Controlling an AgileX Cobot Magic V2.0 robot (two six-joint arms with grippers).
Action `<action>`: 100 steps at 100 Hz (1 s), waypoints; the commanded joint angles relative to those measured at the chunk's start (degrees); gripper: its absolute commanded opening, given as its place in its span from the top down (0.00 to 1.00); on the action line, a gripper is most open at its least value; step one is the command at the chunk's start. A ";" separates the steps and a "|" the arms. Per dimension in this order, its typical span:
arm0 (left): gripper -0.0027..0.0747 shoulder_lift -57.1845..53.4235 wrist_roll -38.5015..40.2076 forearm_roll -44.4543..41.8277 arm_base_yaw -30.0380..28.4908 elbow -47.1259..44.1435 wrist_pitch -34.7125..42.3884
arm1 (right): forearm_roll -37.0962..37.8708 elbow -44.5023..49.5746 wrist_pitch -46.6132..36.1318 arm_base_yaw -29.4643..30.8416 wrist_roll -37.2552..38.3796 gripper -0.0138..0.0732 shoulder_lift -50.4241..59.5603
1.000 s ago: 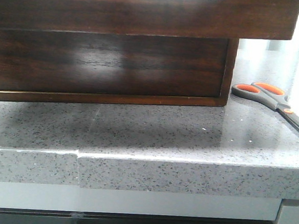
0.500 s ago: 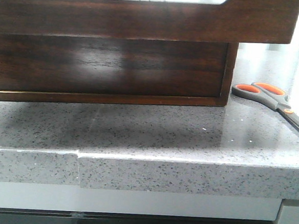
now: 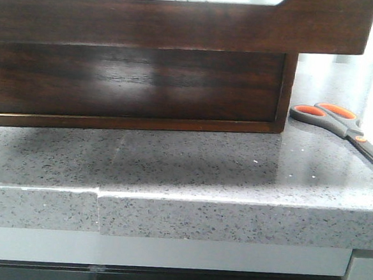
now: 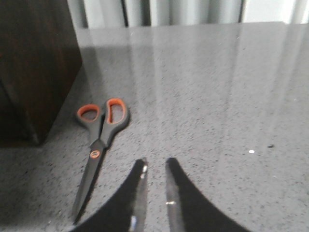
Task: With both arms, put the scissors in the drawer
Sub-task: 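Lower the right gripper over the grey-orange scissors and grasp them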
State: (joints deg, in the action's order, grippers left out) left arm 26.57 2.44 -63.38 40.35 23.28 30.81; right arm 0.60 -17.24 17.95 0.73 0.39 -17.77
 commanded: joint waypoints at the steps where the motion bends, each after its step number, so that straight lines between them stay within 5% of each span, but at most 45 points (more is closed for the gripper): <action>1: 0.52 -1.69 0.84 5.52 0.43 1.97 0.17 | 1.41 -4.10 -1.90 -2.21 -0.70 0.63 -4.21; 37: 0.52 -4.89 0.96 6.16 0.43 1.97 -4.43 | 1.15 -19.84 11.37 -7.47 -0.39 0.54 -28.10; 58: 0.52 -4.89 1.90 6.29 0.43 1.97 -4.33 | 0.59 -31.14 18.37 -7.47 -0.39 0.34 -42.58; 100: 0.52 -4.89 1.90 7.69 0.43 1.97 -4.33 | -3.98 -47.68 31.23 -7.47 -0.39 0.33 -62.52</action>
State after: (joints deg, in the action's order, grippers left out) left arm 21.36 3.52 -58.24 40.35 23.28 24.93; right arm -2.40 -60.69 48.61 -6.53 0.39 -79.20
